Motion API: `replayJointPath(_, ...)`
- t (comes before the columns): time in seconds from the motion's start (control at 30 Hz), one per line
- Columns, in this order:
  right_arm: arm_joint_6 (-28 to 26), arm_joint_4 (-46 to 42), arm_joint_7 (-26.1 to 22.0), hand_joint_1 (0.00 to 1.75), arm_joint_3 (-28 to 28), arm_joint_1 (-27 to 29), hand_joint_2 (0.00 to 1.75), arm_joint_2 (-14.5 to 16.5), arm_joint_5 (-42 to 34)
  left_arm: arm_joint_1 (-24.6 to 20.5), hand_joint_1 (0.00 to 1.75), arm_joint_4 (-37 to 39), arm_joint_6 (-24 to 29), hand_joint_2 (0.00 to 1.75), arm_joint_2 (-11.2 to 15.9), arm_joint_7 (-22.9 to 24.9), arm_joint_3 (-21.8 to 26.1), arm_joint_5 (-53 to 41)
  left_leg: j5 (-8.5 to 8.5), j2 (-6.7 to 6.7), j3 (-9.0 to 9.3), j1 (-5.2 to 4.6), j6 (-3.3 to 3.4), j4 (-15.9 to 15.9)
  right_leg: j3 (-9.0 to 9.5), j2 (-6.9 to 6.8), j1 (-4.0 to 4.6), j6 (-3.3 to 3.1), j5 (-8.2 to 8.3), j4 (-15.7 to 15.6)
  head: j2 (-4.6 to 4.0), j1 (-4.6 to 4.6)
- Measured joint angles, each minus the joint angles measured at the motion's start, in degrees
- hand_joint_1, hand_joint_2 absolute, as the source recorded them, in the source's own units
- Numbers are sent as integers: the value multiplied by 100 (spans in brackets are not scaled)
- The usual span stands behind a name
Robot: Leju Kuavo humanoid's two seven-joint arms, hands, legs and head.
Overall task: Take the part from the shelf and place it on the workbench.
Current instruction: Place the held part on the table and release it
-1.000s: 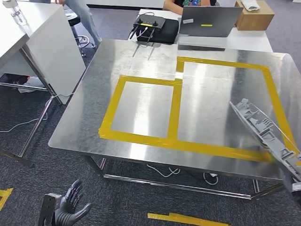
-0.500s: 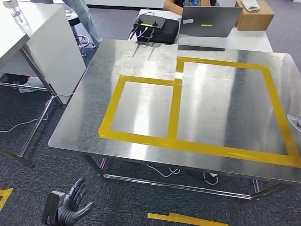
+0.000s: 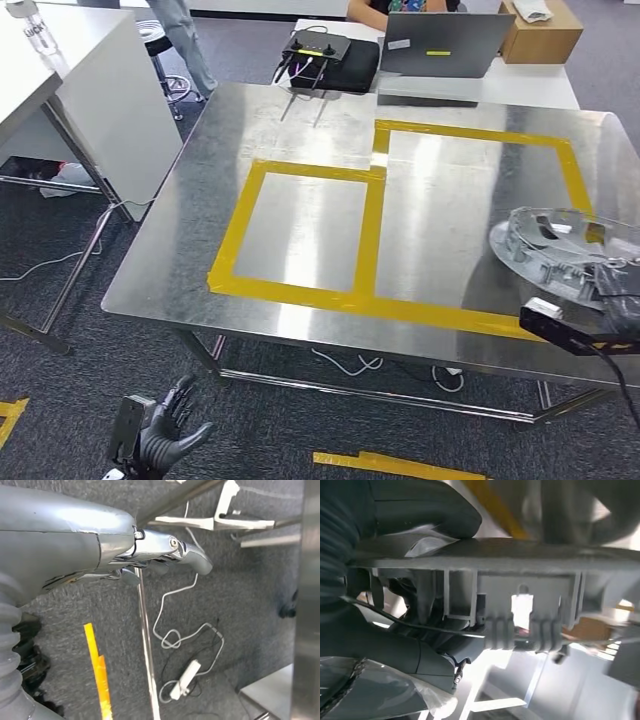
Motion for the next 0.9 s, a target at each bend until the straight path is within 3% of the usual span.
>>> replayJointPath(0.27,-177,837,-724,175,2552,-1831,175,335,7,-343,0,355,10,175,39,-86,-308,24,5,-2,-4,3,-2,0,-7,-2,1,2,4,5,0,0)
replayJointPath(0.4,-271,991,-648,0,3229,-2212,0,385,-179,-396,0,474,104,175,76,-111,-419,22,5,-8,-6,3,-2,0,-7,-8,1,2,3,5,0,1)
replayJointPath(0.47,-248,1045,-506,0,3400,-2273,0,371,-243,-397,0,514,168,175,108,-110,-467,17,5,-11,-10,2,-2,0,-9,-11,0,3,2,5,0,1)
replayJointPath(0.6,170,1114,-2,0,3560,-2274,0,254,-246,-351,0,538,175,0,161,-109,-497,91,4,-13,-17,-1,-2,1,-14,-13,-3,3,2,3,0,1)
replayJointPath(0.73,743,1103,488,0,3531,-2146,0,53,-226,-250,0,540,226,0,189,-149,-493,91,4,-18,-19,-3,-2,3,-15,-18,-6,4,3,2,0,2)
replayJointPath(0.9,1397,716,657,0,3290,-1749,0,-341,-509,-135,0,541,268,0,199,-247,-434,25,4,-26,-21,-5,-1,7,-16,-24,-8,5,3,1,0,0)
